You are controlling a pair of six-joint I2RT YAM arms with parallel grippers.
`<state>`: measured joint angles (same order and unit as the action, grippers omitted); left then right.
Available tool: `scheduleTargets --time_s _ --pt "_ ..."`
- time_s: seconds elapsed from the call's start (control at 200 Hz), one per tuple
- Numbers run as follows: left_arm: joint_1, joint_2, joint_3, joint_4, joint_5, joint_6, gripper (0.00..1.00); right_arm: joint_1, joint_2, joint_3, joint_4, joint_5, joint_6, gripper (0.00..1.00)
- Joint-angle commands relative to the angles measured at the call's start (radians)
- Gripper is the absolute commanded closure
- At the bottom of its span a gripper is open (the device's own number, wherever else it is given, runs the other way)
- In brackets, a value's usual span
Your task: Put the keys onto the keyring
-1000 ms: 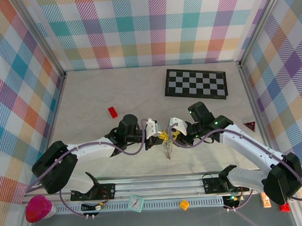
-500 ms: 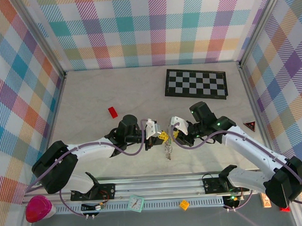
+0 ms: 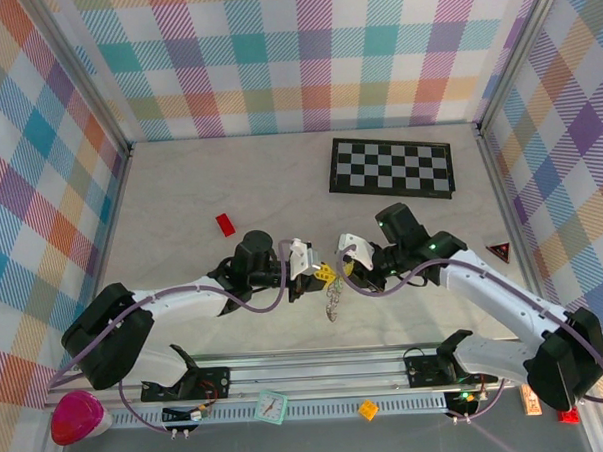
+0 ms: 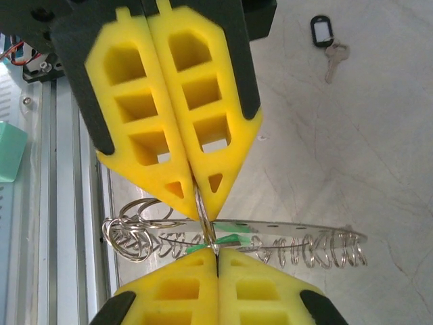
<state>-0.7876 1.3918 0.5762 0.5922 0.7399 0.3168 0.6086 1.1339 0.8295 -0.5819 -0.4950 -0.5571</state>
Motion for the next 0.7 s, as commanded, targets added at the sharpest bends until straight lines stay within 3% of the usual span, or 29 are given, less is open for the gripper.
scheduleTargets --time_s 0.0,0.205,0.275,0.37,0.7 --pt "-0.007 -0.030 -0.008 0.122 0.060 -0.031 1.00 -0.002 0.062 -0.017 0.043 -0.059 -0.001 1.00" --pt "-0.008 -0.016 -0.018 0.171 0.061 -0.064 1.00 -0.001 0.034 -0.029 0.094 -0.083 0.037 1.00" --pt "-0.008 -0.009 -0.021 0.189 0.057 -0.076 1.00 -0.003 -0.007 -0.047 0.098 -0.057 0.042 0.81" --pt "-0.008 0.001 -0.024 0.215 0.053 -0.095 1.00 -0.003 -0.064 -0.076 0.094 -0.042 0.038 0.73" --pt "-0.008 0.035 -0.027 0.286 0.058 -0.143 1.00 -0.003 -0.131 -0.084 0.117 -0.044 0.050 0.71"
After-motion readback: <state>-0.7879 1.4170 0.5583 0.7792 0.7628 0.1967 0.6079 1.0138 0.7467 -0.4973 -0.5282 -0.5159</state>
